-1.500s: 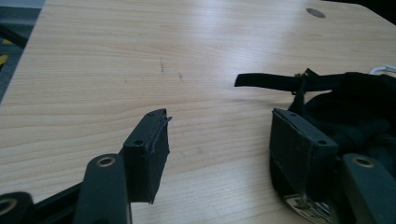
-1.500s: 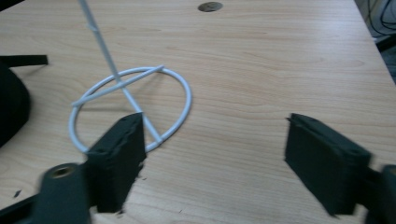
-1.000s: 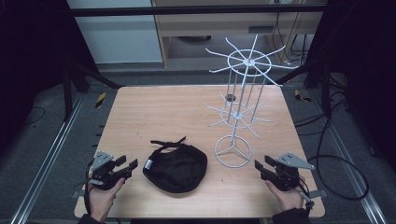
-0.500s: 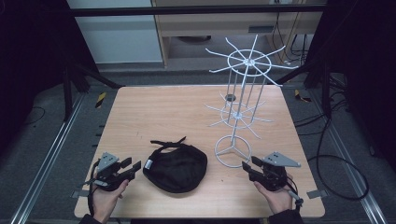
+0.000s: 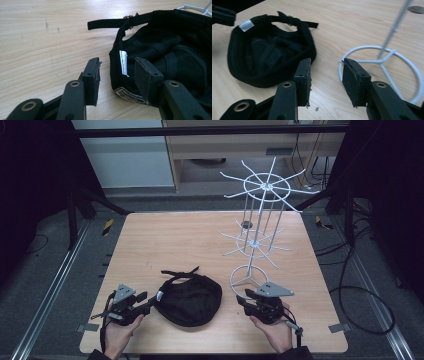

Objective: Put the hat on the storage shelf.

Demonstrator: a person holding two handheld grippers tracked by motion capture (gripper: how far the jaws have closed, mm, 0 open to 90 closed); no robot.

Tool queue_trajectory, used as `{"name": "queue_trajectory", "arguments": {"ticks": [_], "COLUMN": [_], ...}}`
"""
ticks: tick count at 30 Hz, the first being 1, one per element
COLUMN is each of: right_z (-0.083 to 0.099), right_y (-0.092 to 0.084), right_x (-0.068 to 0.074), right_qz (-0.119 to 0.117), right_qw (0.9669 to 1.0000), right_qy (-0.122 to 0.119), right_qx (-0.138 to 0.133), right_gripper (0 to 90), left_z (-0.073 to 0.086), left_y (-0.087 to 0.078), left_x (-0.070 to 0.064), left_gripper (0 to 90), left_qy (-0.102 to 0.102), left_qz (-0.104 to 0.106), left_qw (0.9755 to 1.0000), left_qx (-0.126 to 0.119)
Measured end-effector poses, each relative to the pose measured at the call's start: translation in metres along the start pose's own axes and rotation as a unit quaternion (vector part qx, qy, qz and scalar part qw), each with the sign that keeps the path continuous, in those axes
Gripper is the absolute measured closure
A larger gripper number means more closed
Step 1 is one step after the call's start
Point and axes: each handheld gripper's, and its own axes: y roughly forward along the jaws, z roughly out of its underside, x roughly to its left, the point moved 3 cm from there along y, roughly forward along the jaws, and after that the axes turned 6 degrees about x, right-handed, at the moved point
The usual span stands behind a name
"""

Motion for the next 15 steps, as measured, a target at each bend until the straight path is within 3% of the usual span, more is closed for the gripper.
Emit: {"name": "queue_trajectory", "arguments": {"ticks": [9,15], "right_z": [-0.013,-0.023], "right_y": [0.022,0.04], "right_x": [0.019,0.023], "right_qz": [-0.012,-0.013], "right_qw": [0.9996,0.9997], "right_qy": [-0.022,-0.009], "right_qx": [0.009,0.018], "right_gripper": [56.8,53.2], "left_z": [0.001,0.003], "left_y": [0.011,0.021], "left_x": [-0.004,-0.002], "left_gripper": [55.7,59.1], "left_qy": [0.007,0.009], "left_qz": [-0.004,-0.008], "left_qw": [0.9997,0.999], "left_qx": [0.022,0.043]}}
